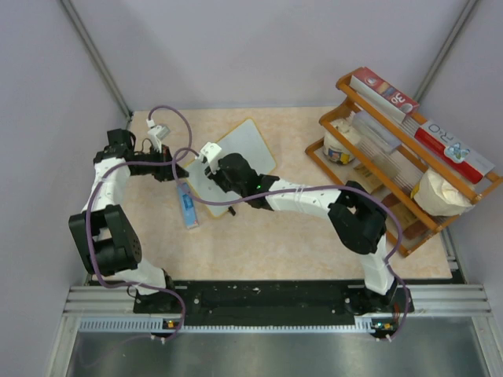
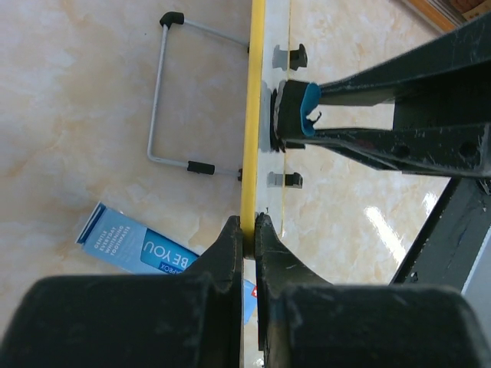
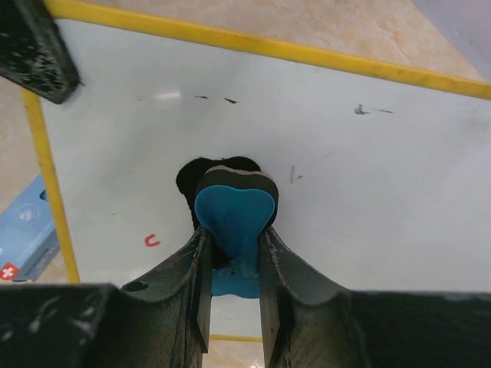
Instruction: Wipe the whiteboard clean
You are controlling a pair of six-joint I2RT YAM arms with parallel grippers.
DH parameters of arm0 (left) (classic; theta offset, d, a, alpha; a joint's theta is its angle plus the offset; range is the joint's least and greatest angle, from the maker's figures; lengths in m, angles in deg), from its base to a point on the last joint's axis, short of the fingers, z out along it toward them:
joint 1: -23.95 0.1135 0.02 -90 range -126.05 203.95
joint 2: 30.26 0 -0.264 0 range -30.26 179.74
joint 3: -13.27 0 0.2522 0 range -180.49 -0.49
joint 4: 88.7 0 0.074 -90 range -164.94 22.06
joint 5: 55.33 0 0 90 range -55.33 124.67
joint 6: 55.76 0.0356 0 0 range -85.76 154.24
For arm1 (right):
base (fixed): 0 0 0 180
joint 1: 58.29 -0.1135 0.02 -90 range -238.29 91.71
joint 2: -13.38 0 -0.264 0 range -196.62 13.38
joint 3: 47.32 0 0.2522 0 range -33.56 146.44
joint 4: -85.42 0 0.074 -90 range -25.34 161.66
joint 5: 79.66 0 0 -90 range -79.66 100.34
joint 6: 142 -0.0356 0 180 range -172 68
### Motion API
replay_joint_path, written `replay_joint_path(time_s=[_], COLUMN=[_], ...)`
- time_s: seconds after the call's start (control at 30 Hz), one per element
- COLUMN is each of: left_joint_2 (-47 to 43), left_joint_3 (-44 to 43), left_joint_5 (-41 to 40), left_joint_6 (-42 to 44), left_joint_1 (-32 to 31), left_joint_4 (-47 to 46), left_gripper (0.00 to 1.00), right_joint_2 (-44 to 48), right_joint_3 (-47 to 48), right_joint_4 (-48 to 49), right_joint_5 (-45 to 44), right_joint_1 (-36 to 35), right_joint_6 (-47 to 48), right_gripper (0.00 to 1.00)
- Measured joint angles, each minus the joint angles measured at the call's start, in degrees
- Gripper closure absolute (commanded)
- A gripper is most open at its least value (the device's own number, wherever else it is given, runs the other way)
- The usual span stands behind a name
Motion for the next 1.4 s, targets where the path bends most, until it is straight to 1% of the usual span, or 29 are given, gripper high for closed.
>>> replay_joint_path(time_s=[0.37,0.67,0.9,1.4], left_joint_2=[-0.13,-0.13,-0.13,-0.13], left_joint_3=[0.00,-0.02,-0.11,-0.11], left_joint_5=[-0.20,0.33,0.26,-0.48], left_joint_6=[-0.50,-0.44,-0.28,-0.26], left_joint_1=[0.00,-0.22,-0.28,-0.28], left_joint_4=[0.00,-0.02,-0.09,-0.50], left_gripper=[1.00,1.00,1.00,1.00], right_joint_2=[-1.01,-1.01,-1.01,-1.33], right_joint_3=[0.61,0.48,-1.38,-1.75], right_joint_4=[-0.61,-0.59,2.36,5.62], right_joint_5=[2.49,3.19,1.25,-5.29], right_joint_1=[-4.04,-5.09,-5.09,-4.39], right_joint_6=[-0.57,-0.87,1.25,3.08], right_gripper=[1.00,1.00,1.00,1.00])
